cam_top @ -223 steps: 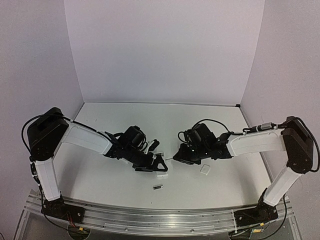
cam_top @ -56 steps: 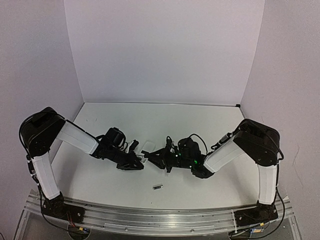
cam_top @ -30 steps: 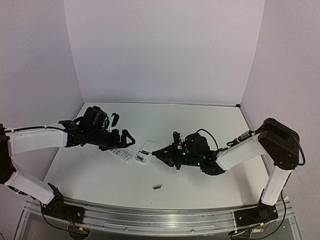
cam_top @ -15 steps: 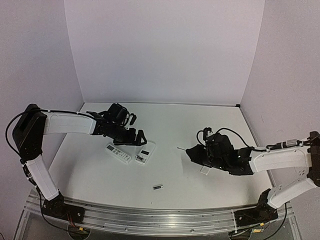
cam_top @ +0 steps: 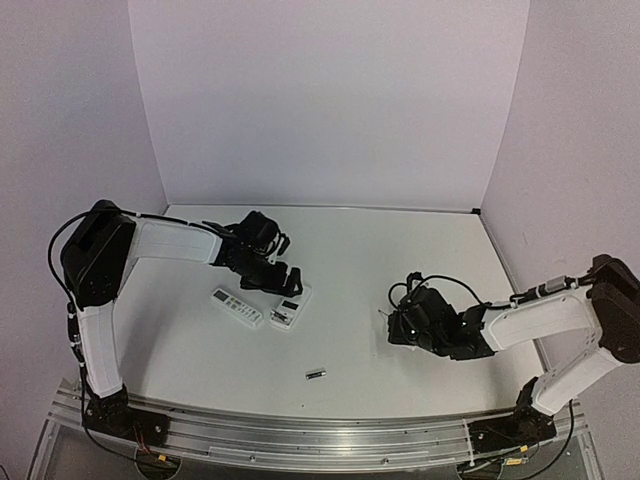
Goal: Unload the batteries from the remote control
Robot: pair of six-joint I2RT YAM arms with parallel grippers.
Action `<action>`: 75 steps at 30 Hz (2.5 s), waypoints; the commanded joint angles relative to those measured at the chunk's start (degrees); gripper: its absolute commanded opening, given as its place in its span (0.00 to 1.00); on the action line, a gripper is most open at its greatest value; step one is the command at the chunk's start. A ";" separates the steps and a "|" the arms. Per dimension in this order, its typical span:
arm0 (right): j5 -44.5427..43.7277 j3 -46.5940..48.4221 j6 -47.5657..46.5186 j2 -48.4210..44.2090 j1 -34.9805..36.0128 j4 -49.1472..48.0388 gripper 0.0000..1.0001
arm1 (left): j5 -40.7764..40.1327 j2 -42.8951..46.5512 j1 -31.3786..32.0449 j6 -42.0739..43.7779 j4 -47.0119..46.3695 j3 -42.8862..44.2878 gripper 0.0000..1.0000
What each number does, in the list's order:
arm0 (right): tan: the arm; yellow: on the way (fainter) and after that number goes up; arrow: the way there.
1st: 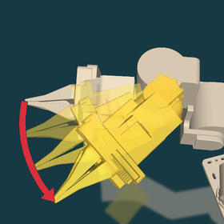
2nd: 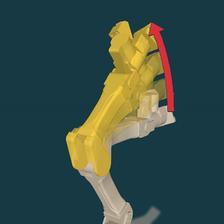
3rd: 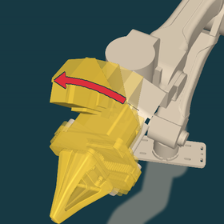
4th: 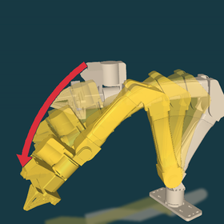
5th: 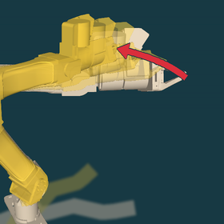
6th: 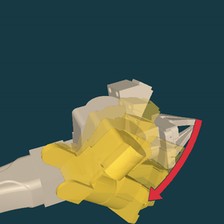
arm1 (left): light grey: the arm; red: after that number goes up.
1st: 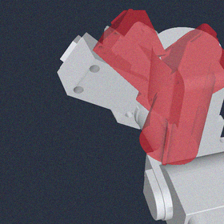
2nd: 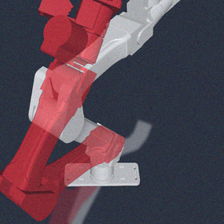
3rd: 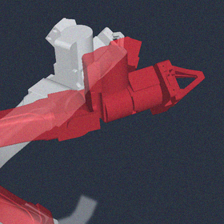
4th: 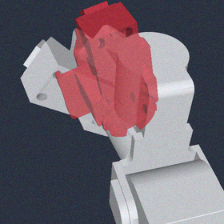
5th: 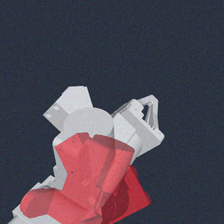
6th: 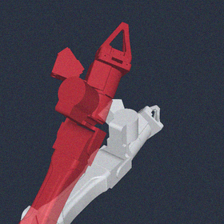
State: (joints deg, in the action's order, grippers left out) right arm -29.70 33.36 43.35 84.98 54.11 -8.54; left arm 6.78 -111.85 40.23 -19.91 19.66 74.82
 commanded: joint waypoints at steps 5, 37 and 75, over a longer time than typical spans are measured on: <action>3.96 -0.61 -0.32 4.28 0.78 0.37 0.26 | -4.77 -4.90 2.87 1.87 3.08 6.29 1.00; -1.10 -6.01 3.84 -16.91 1.80 8.41 0.67 | -5.24 -8.69 7.94 -3.36 2.80 11.94 0.18; -3.18 -7.20 2.25 -29.40 1.82 17.94 0.68 | 38.85 -3.82 -2.53 -69.31 -121.10 -21.86 0.00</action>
State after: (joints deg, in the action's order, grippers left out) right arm -31.55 26.11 46.26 56.95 55.66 8.49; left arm 46.42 -117.01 38.05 -85.83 -72.28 53.24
